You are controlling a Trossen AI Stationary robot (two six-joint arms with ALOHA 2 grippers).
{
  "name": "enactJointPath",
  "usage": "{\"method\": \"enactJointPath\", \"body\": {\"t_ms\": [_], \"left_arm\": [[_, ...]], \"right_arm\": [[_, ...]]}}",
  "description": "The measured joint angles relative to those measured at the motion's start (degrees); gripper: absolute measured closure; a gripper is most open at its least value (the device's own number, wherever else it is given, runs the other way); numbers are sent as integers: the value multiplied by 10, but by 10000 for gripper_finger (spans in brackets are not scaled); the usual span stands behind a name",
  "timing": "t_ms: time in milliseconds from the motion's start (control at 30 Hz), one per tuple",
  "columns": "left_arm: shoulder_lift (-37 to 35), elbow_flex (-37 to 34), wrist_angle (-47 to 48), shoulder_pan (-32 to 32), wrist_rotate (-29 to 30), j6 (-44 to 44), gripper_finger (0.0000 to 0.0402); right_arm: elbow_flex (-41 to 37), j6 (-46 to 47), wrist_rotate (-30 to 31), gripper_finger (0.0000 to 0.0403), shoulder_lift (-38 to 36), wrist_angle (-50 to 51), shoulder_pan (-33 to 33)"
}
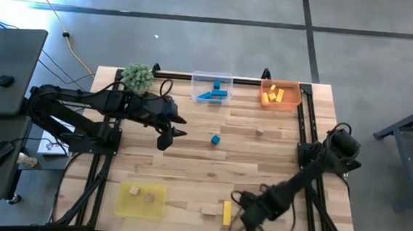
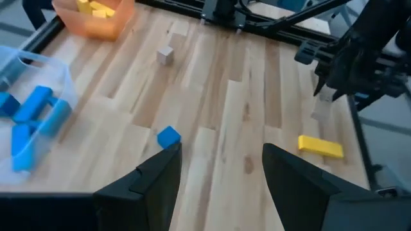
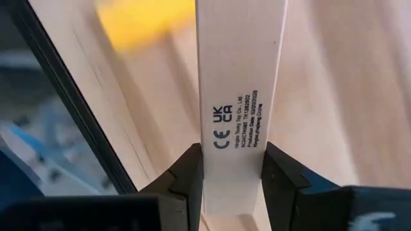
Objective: Sort & place blocks by color
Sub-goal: Put the brown block into the yellow bin
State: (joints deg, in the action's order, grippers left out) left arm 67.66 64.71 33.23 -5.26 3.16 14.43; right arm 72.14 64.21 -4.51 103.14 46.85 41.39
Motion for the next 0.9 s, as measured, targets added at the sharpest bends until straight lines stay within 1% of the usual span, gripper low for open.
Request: {"method": "enactJointPath", "body": {"t_ms": [167, 333, 500, 767, 900], "left_arm": [[0, 0, 0, -19, -28, -53, 197], [0, 0, 0, -34, -32, -102, 197], [0, 0, 10, -42, -32, -170, 197], [0, 0, 56, -42, -42, -295, 197], [0, 0, 59, -42, -42, -340, 197]], "right_arm": [[0, -21, 28, 307, -27, -33, -65], [1, -65, 52, 307, -42, -92, -133], [26, -128, 51, 307, -42, -128, -194], [99, -236, 41, 307, -42, -125, -283], [124, -283, 6, 307, -42, -127, -319]]}}
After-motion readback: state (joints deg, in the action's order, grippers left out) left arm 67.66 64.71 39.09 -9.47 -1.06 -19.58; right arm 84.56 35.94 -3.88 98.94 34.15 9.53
